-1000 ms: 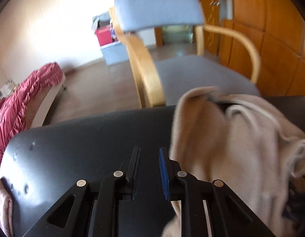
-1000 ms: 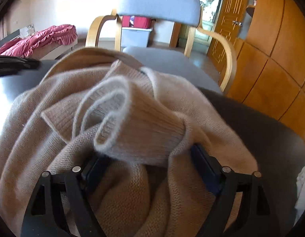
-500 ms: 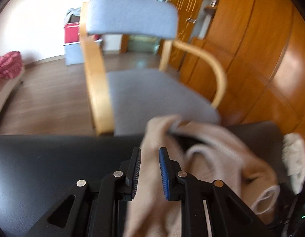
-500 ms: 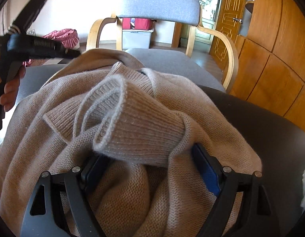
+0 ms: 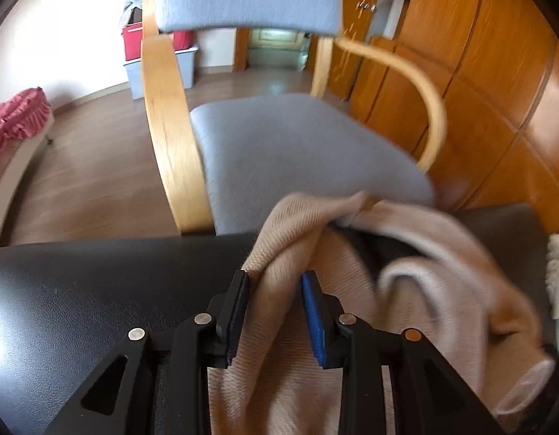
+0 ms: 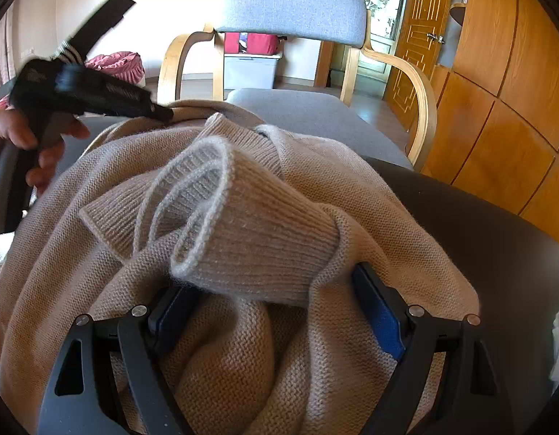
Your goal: Fold clothes
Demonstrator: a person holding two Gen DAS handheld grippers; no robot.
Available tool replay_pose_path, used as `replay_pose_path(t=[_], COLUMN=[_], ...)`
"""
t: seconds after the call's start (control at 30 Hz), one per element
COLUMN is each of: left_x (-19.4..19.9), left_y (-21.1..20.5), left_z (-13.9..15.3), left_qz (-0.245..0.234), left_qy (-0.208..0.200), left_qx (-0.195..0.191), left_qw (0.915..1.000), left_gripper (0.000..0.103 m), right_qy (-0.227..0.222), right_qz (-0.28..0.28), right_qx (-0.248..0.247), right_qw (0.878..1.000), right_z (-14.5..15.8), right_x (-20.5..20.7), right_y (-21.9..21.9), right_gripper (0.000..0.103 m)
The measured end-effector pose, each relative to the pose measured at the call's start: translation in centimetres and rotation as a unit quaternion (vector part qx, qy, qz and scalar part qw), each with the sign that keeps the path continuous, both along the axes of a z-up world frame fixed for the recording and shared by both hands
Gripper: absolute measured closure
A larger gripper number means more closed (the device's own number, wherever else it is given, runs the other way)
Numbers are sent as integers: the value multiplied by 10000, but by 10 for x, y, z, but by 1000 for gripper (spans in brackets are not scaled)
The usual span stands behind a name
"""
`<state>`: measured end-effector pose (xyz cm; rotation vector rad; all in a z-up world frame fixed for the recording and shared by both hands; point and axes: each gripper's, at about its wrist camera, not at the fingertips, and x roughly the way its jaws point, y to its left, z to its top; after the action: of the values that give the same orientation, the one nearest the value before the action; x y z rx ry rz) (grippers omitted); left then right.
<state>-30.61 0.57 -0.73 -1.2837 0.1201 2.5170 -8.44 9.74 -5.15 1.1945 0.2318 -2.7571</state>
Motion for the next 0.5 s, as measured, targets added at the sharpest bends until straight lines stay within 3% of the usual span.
replay_pose_path(t=[0.13,0.17,0.2,0.3,0.5], left_x=[13,15,18,32,61], left_y=[13,14,16,20,-18], left_z=[-5,-5,-5,-5,2], left_qz=[-157,-140,-126,-117,141], left_qy=[456,476,526,724,667], left_qx=[-589,-672,-789,-1211,-1010], left_qw=[9971,9965,9954,9899,9926], left_gripper=[68,71,85,93,95], right_qy=[0,0,0,0,2], right_qz=[-1,0,3,6,2], right_qx=[-4,-4,-6,-39,-80], right_qw=[10000,10000,10000,10000,10000], right_z=[0,0,0,0,0], right_x=[-1,0,1,0,-2], right_y=[1,1,2,4,5], right_gripper=[16,16,16,16,16])
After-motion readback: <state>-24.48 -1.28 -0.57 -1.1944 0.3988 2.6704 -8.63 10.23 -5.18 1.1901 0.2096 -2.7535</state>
